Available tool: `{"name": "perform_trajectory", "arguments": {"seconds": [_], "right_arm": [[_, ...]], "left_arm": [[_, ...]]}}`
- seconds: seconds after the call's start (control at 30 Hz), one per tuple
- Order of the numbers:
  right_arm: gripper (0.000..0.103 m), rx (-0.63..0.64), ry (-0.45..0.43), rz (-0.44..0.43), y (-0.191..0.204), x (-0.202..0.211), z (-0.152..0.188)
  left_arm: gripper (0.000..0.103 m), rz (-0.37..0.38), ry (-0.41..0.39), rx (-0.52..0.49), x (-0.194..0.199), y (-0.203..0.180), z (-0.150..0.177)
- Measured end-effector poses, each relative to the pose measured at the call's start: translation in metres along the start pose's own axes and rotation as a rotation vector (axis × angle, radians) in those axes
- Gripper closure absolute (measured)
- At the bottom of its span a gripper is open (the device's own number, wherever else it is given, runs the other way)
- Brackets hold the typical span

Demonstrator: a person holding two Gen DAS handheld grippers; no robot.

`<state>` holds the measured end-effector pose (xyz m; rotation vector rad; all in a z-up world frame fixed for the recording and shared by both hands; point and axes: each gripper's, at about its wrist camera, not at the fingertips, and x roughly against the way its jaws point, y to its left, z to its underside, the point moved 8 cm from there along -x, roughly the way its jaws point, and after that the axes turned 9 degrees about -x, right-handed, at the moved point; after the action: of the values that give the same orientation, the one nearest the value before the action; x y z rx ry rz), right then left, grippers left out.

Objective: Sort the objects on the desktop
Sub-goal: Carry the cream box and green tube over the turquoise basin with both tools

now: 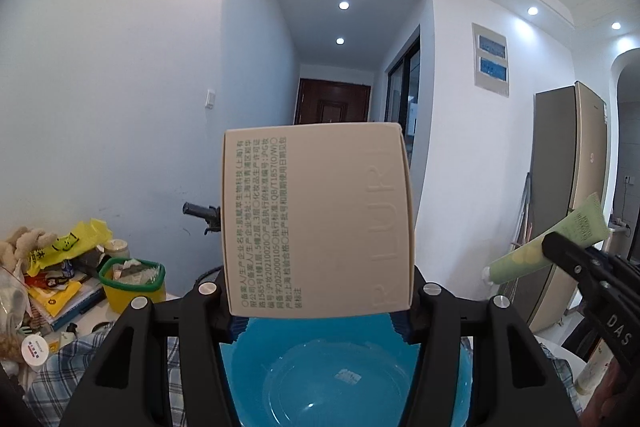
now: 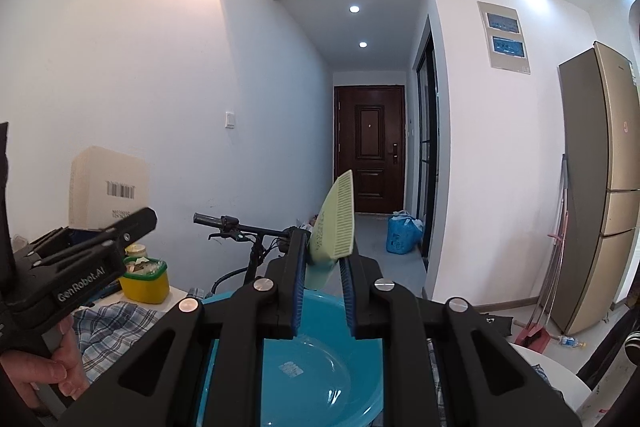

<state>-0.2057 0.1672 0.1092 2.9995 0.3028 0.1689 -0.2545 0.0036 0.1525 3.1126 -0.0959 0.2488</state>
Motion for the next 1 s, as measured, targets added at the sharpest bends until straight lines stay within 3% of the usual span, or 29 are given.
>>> {"name": "perform_trajectory", "arguments": {"seconds": [0.13,0.27,0.37,0.47,0.6,0.7,0.9,1.0], "right_arm": [[0.088,0.012,0.039,0.036,-0.007,-0.012,0.006],[0.088,-0.012,0.086,0.053,-0.021,-0.028,0.014],[0.088,-0.015,0.185,0.054,-0.029,-0.051,0.033],[0.088,-0.030,0.310,0.025,-0.032,-0.074,0.060],[0.088,-0.061,0.408,-0.012,-0.036,-0.092,0.082],[0.088,-0.060,0.446,-0.017,-0.036,-0.097,0.093],[0.088,-0.058,0.531,-0.076,-0.026,-0.103,0.119],[0.088,-0.052,0.554,-0.065,-0.024,-0.109,0.130]], "left_arm": [[0.045,0.062,0.128,0.036,-0.029,-0.003,0.024],[0.045,0.043,0.208,-0.008,-0.048,-0.008,0.041],[0.045,0.010,0.274,-0.046,-0.061,-0.011,0.054],[0.045,0.000,0.325,-0.066,-0.072,-0.013,0.067],[0.045,-0.008,0.419,-0.111,-0.088,-0.015,0.088],[0.045,-0.025,0.483,-0.135,-0.099,-0.014,0.105],[0.045,0.052,0.627,-0.116,-0.115,-0.019,0.137],[0.045,0.054,0.651,-0.137,-0.118,-0.022,0.145]]}}
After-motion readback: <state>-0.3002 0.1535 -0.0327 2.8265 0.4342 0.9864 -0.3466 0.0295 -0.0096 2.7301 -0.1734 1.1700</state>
